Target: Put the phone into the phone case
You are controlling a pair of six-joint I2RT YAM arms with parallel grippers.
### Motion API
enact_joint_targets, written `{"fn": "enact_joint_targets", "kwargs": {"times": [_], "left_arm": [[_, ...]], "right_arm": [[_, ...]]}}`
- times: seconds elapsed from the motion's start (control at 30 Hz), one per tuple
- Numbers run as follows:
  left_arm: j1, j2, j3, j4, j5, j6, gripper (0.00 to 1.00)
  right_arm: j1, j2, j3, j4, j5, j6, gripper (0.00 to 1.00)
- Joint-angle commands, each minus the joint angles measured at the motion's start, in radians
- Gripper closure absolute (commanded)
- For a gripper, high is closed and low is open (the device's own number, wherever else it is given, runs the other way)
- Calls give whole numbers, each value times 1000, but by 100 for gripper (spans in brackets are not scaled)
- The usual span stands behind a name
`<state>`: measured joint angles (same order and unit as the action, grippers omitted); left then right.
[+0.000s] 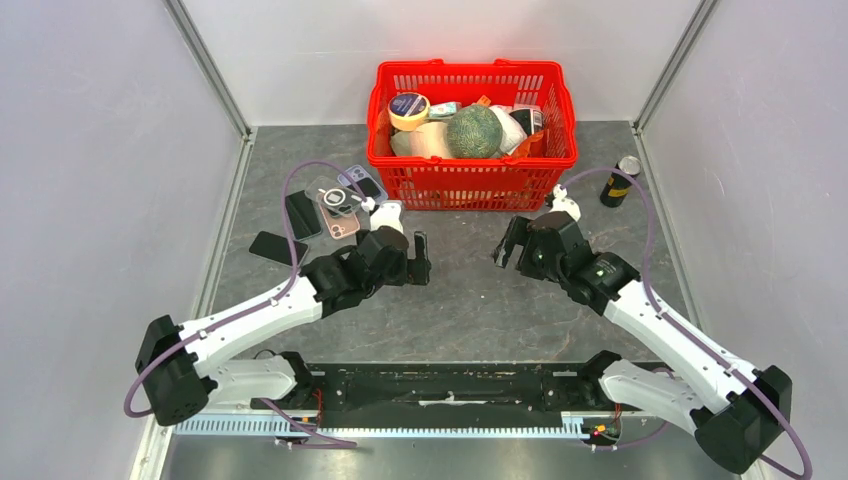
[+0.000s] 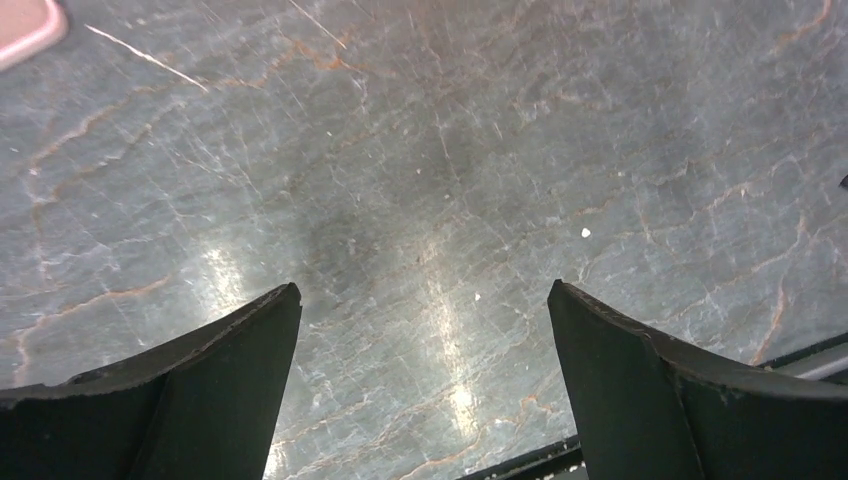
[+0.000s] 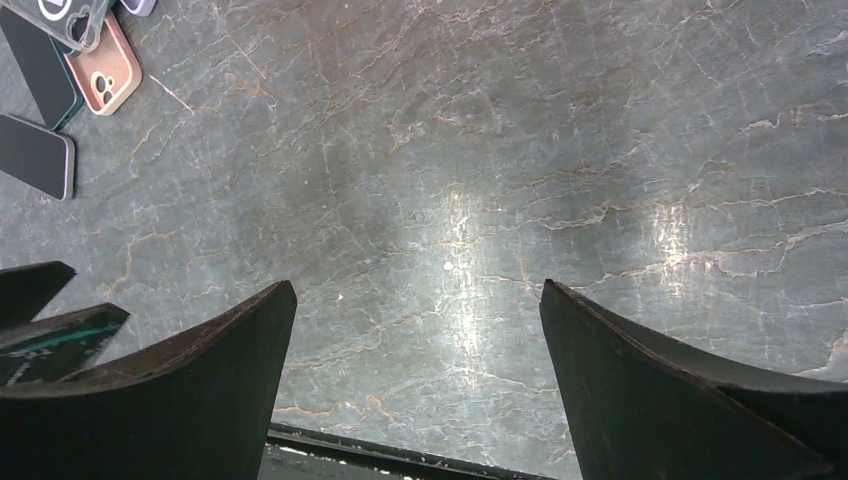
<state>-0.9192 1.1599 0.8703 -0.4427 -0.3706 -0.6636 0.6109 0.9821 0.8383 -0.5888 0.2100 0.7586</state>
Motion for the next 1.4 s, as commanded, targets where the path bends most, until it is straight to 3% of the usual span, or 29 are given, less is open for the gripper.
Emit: {"fn": "enact_joint_targets", "kwargs": {"times": [0.0,0.23,0.53,0.9,1.37], "left_arm": [[11,-38,66,-36,-127,24,0],[103,-51,63,-78,-186,-53,2],[431,-4,51,-42,-146,-133,14],[770,367,192,107,55,-189,38],[885,672,459,109,87,-214,42]], "right_arm": [[-3,8,43,20,-11,-16,1],[-2,40,65,14,16,-60,1],[-3,70,72,30,-12,-84,1],[-3,85,74,23,-48,-94,1],[-3,82,73,2,-74,-99,1]]}}
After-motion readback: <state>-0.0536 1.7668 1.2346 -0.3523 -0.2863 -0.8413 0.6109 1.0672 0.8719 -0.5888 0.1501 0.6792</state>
